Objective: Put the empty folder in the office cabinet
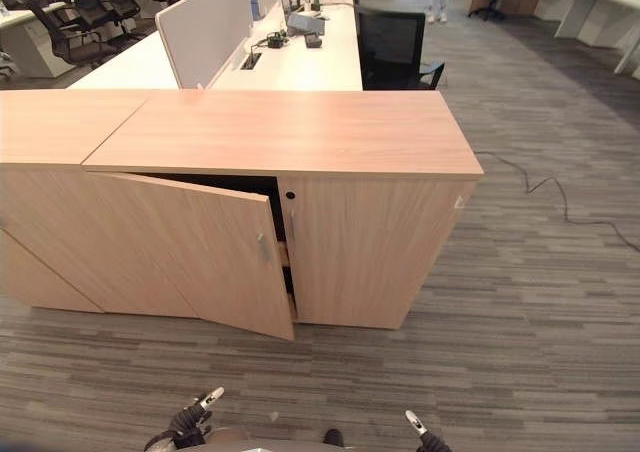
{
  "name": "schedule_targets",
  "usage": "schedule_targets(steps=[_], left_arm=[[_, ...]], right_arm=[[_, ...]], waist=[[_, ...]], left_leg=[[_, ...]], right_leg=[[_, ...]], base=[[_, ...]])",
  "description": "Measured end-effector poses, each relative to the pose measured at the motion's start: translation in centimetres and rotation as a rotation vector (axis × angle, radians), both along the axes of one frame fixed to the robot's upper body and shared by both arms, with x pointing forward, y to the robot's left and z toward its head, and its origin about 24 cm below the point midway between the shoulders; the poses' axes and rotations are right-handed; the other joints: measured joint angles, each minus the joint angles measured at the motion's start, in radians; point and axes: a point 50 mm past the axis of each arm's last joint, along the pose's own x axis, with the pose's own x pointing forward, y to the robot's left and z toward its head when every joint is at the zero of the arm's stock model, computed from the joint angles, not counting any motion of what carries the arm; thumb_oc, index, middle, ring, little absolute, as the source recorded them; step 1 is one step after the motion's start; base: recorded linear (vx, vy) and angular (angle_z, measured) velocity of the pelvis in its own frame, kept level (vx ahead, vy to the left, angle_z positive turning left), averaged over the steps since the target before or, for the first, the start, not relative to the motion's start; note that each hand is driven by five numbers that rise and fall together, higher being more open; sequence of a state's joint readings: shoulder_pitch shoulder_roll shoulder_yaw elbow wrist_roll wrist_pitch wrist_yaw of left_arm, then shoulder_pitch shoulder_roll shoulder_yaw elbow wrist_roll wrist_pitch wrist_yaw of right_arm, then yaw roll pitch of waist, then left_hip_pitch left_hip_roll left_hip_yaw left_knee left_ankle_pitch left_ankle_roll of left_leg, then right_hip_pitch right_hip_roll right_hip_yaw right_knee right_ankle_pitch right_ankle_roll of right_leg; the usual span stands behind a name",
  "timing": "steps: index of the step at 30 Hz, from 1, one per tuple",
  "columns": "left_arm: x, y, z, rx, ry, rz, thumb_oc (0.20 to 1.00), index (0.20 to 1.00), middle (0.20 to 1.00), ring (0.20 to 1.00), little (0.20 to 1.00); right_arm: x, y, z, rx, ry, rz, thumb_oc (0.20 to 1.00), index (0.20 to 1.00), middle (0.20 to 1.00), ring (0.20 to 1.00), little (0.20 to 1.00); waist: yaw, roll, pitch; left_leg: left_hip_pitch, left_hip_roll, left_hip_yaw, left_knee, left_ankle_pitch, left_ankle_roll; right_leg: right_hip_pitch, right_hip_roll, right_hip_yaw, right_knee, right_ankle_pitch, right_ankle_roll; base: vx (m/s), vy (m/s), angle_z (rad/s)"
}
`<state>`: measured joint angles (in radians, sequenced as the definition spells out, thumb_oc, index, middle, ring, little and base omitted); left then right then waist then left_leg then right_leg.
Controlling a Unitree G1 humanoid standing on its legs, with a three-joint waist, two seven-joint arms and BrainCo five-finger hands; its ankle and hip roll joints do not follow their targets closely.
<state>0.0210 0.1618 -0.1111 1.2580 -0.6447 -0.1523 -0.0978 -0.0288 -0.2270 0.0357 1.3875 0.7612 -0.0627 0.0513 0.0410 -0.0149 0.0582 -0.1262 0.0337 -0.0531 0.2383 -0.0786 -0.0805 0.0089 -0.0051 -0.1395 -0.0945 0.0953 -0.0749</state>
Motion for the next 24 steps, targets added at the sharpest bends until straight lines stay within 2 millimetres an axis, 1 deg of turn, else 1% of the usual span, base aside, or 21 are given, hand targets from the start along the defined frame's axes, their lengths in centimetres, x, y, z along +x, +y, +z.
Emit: schedule_targets(steps=[1, 2, 3, 5, 6, 7, 8, 9, 10, 12, 14, 15, 18, 21, 23, 24], left_arm=[[-0.2, 0.0, 0.0, -0.006, 0.003, 0.012, 1.000, 1.000, 1.000, 1.000, 1.000], [-0.2, -0.4, -0.1, -0.026, -0.002, 0.023, 1.000, 1.000, 1.000, 1.000, 1.000], [-0.1, -0.6, -0.1, -0.036, -0.007, 0.018, 1.000, 1.000, 1.000, 1.000, 1.000], [-0.3, -0.9, -0.2, -0.051, -0.006, 0.016, 1.000, 1.000, 1.000, 1.000, 1.000], [-0.3, -1.2, -0.2, -0.060, -0.005, 0.013, 1.000, 1.000, 1.000, 1.000, 1.000], [-0.6, -1.4, -0.3, -0.062, 0.002, 0.005, 1.000, 1.000, 1.000, 1.000, 1.000], [-0.2, -1.6, -0.3, -0.055, 0.000, -0.033, 1.000, 1.000, 1.000, 1.000, 1.000], [-0.3, -1.6, -0.2, -0.034, 0.005, -0.102, 1.000, 1.000, 1.000, 1.000, 1.000], [-0.3, -1.6, -0.2, -0.025, 0.006, -0.127, 1.000, 1.000, 1.000, 1.000, 1.000], [0.1, -1.9, -0.1, 0.022, 0.005, -0.256, 1.000, 1.000, 1.000, 1.000, 1.000], [1.1, -2.2, 0.3, 0.062, -0.039, -0.335, 1.000, 1.000, 1.000, 1.000, 1.000], [2.2, -2.2, 0.7, 0.089, -0.085, -0.359, 1.000, 1.000, 1.000, 1.000, 1.000], [3.0, -2.5, 1.1, 0.157, -0.130, -0.434, 1.000, 1.000, 1.000, 1.000, 1.000], [2.6, -2.7, 0.9, 0.178, -0.112, -0.474, 1.000, 1.000, 1.000, 1.000, 1.000], [1.1, -2.4, 0.4, 0.178, -0.051, -0.484, 1.000, 1.000, 1.000, 1.000, 1.000], [0.9, -2.3, 0.3, 0.178, -0.041, -0.481, 1.000, 1.000, 1.000, 1.000, 1.000]], right_arm=[[-0.2, 0.0, 0.0, 0.002, 0.003, 0.000, 1.000, 1.000, 1.000, 1.000, 1.000], [-0.7, -0.1, -0.1, 0.001, 0.012, 0.003, 1.000, 1.000, 1.000, 1.000, 1.000], [-0.8, -0.2, -0.1, 0.001, 0.013, 0.002, 1.000, 1.000, 1.000, 1.000, 1.000], [-0.7, -0.3, 0.0, 0.001, 0.007, -0.003, 1.000, 1.000, 1.000, 1.000, 1.000], [-0.7, -0.3, 0.0, 0.004, 0.004, -0.004, 1.000, 1.000, 1.000, 1.000, 1.000], [-0.7, -0.2, -0.1, 0.008, 0.004, -0.005, 1.000, 1.000, 1.000, 1.000, 1.000], [-0.7, 0.1, -0.1, 0.015, 0.006, -0.004, 1.000, 1.000, 1.000, 1.000, 1.000], [-0.7, 0.5, -0.2, 0.027, 0.005, -0.003, 1.000, 1.000, 1.000, 1.000, 1.000], [-0.7, 0.6, -0.2, 0.029, 0.003, -0.002, 1.000, 1.000, 1.000, 1.000, 1.000], [-0.6, 0.6, -0.2, 0.027, 0.000, 0.002, 1.000, 1.000, 1.000, 1.000, 1.000], [-0.5, 0.6, -0.2, 0.020, 0.006, 0.037, 1.000, 1.000, 1.000, 1.000, 1.000], [-0.2, 0.6, -0.2, 0.019, -0.001, 0.039, 1.000, 1.000, 1.000, 1.000, 1.000], [0.4, 0.5, 0.0, 0.008, -0.014, 0.040, 1.000, 1.000, 1.000, 1.000, 1.000], [0.9, 0.5, 0.1, -0.003, -0.021, 0.038, 1.000, 1.000, 1.000, 1.000, 1.000], [0.8, 0.4, 0.1, -0.011, -0.019, 0.036, 1.000, 1.000, 1.000, 1.000, 1.000], [0.7, 0.4, 0.0, -0.011, -0.018, 0.035, 1.000, 1.000, 1.000, 1.000, 1.000]], waist=[[-0.009, 0.004, 0.002], [-0.019, 0.007, 0.002], [-0.027, 0.010, 0.004], [-0.040, 0.030, -0.004], [-0.047, 0.036, -0.008], [-0.046, 0.043, -0.010], [-0.047, 0.041, -0.012], [-0.046, 0.045, -0.024], [-0.047, 0.044, -0.030], [-0.054, 0.054, -0.036], [-0.055, 0.061, -0.042], [-0.052, 0.063, -0.044], [-0.047, 0.066, -0.045], [-0.048, 0.064, -0.048], [-0.048, 0.059, -0.058], [-0.048, 0.056, -0.059]], left_leg=[[0.013, -0.009, -0.011, -0.016, -0.003, -0.001], [0.049, -0.016, -0.011, -0.075, -0.002, 0.004], [0.066, -0.011, -0.009, -0.097, -0.002, 0.004], [0.125, -0.002, -0.013, -0.211, 0.023, 0.036], [0.170, -0.005, -0.007, -0.305, 0.091, 0.044], [0.176, -0.003, 0.000, -0.321, 0.126, 0.055], [0.184, -0.009, 0.010, -0.330, 0.125, 0.060], [0.189, -0.020, 0.020, -0.330, 0.117, 0.072], [0.192, -0.023, 0.022, -0.329, 0.113, 0.078], [0.209, -0.035, 0.022, -0.329, 0.109, 0.084], [0.220, -0.039, 0.021, -0.328, 0.106, 0.088], [0.222, -0.040, 0.021, -0.328, 0.106, 0.088], [0.224, -0.039, 0.021, -0.328, 0.105, 0.088], [0.228, -0.036, 0.024, -0.328, 0.104, 0.086], [0.231, -0.033, 0.037, -0.329, 0.101, 0.085], [0.231, -0.032, 0.040, -0.330, 0.096, 0.086]], right_leg=[[0.008, 0.002, -0.007, 0.000, -0.002, 0.002], [0.011, -0.002, -0.007, 0.000, -0.008, 0.009], [0.010, -0.002, -0.009, 0.000, -0.009, 0.011], [0.010, -0.002, -0.008, 0.001, -0.010, 0.026], [0.007, -0.005, -0.005, 0.001, -0.010, 0.040], [0.006, -0.005, -0.003, 0.000, -0.011, 0.047], [0.009, -0.011, 0.006, 0.000, -0.012, 0.051], [0.011, -0.023, 0.015, 0.001, -0.011, 0.063], [0.013, -0.027, 0.017, 0.001, -0.011, 0.071], [0.030, -0.038, 0.017, 0.001, -0.011, 0.084], [0.042, -0.042, 0.018, 0.001, -0.015, 0.090], [0.043, -0.042, 0.018, 0.001, -0.016, 0.092], [0.045, -0.040, 0.019, 0.001, -0.016, 0.092], [0.046, -0.036, 0.026, 0.000, -0.017, 0.091], [0.043, -0.032, 0.039, 0.000, -0.020, 0.090], [0.038, -0.032, 0.041, 0.000, -0.022, 0.094]], base=[[0.05, 0.151, 0.02], [0.07, 0.161, 0.10], [0.08, 0.205, 0.10], [0.06, 0.122, 0.03], [0.07, 0.108, -0.03], [0.05, 0.075, -0.10], [0.07, 0.086, -0.18], [0.07, 0.075, -0.19], [0.08, 0.093, -0.12], [0.03, 0.050, -0.01], [0.01, 0.043, 0.03], [0.01, 0.057, 0.03], [0.02, 0.027, 0.00], [0.02, 0.035, -0.07], [0.02, 0.023, -0.16], [0.02, 0.016, -0.10]])
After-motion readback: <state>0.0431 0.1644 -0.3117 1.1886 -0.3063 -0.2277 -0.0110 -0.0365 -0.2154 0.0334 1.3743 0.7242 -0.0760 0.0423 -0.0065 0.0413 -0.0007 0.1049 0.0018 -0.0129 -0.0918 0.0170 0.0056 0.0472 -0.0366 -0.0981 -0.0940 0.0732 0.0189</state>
